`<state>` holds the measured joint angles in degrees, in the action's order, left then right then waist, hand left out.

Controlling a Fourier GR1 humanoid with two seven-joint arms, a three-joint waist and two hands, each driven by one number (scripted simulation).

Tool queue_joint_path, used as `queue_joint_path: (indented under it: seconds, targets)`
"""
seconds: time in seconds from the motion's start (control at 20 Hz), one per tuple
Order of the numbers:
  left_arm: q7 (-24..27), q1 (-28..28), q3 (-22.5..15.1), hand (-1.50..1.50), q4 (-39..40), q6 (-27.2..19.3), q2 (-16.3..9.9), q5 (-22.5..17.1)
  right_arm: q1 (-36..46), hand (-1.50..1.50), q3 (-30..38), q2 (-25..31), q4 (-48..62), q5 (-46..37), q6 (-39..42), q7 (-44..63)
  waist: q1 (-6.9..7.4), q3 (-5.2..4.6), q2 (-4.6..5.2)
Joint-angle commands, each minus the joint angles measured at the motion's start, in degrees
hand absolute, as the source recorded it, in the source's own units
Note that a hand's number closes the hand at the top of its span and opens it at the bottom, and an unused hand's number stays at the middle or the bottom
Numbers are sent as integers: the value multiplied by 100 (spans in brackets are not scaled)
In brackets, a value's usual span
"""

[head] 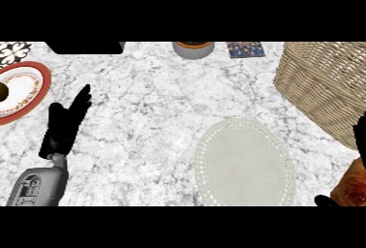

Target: Pick the croissant from the placemat and place it in the basket

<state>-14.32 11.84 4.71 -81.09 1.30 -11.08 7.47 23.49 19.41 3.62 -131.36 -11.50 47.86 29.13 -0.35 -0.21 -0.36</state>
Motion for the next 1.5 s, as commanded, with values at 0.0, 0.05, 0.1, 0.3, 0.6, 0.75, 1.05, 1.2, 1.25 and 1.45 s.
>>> queue_joint_path:
  seconds: [0.0,0.05,0.1,0.3,0.6,0.75,1.05,1.2,1.25,1.45]
  targets:
    - [-23,-55,25,0,-107,101,-52,-70,1317,150,707,849,602,696,-50,1058,17,5,-7]
    - [-25,-161,-1,0,-191,132,-120,-18,1553,150,869,1260,916,691,24,1041,44,7,-5]
    - [-115,85,-43,0,21,12,15,39,1767,150,584,1434,876,623,87,1357,-2,5,5]
    - [70,95,-104,0,30,-72,108,111,2094,150,567,2588,1643,-286,335,716,103,12,65]
    - [235,83,10,0,157,90,-22,25,2092,150,166,3407,3231,-1301,77,-540,153,20,85]
    - [-23,-17,-85,0,-142,110,18,24,2028,150,186,4128,4079,-1901,-276,-1614,238,28,106]
    - [400,75,-89,0,389,31,146,117,1986,150,-101,4526,5751,-2440,-1304,-3460,146,23,93]
    - [286,159,230,0,288,313,-211,-146,1965,150,-188,4537,6422,-2456,-1500,-4183,148,22,74]
    - [178,151,-69,0,253,3,153,102,2011,150,-147,4687,6961,-2532,-1674,-4628,182,26,95]
    - [260,245,-23,0,348,111,49,93,2406,150,-432,4588,8049,-2927,-2236,-5175,196,23,91]
